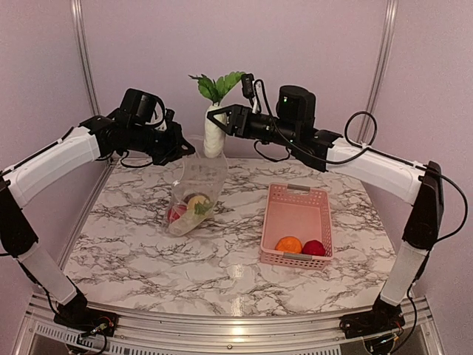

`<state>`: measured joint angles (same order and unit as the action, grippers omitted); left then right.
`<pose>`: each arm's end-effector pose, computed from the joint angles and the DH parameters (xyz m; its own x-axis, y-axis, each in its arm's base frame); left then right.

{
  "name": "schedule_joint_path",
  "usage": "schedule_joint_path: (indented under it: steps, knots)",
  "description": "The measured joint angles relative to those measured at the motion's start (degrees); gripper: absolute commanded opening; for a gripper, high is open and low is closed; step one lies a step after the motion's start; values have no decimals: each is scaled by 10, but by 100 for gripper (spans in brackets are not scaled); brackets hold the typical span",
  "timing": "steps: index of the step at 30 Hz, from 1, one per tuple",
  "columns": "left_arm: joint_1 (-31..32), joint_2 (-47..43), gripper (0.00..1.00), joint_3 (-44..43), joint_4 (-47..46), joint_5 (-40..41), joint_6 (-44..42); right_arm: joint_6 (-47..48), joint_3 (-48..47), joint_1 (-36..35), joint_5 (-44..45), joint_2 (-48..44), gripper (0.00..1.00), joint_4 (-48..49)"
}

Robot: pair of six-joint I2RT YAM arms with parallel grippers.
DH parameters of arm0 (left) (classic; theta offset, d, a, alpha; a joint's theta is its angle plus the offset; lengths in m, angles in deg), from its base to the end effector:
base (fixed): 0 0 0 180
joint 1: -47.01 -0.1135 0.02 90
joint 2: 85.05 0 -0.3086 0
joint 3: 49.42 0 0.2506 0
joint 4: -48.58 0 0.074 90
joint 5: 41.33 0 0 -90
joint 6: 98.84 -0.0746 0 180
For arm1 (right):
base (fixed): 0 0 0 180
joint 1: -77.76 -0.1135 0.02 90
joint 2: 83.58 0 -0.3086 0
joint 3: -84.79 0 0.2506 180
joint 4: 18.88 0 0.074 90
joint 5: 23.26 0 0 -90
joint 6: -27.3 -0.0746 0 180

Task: Place the food in the zip-top bag and seal the zipper
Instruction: Place the fake vegetable in the zipper food storage bag, then adjust the zipper food storage bag at the center of the board.

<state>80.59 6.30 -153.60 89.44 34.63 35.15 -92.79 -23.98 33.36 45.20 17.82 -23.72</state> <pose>0.3239 -0.2368 0.4089 -0.7783 -0.2921 -0.5559 0.2425 0.6768 -0.6951 0.3186 0.3504 0.4545 -0.4304 0.2312 -0.8725 -0.8057 0.3375 0.4868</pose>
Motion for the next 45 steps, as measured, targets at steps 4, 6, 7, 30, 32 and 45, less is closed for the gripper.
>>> schedule_joint_path:
  steps: [4,6,7,30,32,45]
  knots:
    - [0,0,0,-2,0,0,2,-1,9,-6,1,19,79,-2]
    - [0,0,0,-2,1,0,2,7,9,-9,4,22,90,-16]
    - [0,0,0,-2,1,1,2,14,9,-11,7,22,94,-23]
    - [-28,-96,0,43,-34,118,-38,76,77,43,79,-131,86,-197]
    - [-28,-76,0,39,-31,121,-47,76,65,41,72,-111,84,-221]
    - [-18,13,0,36,26,70,-71,61,-99,13,-1,75,77,-374]
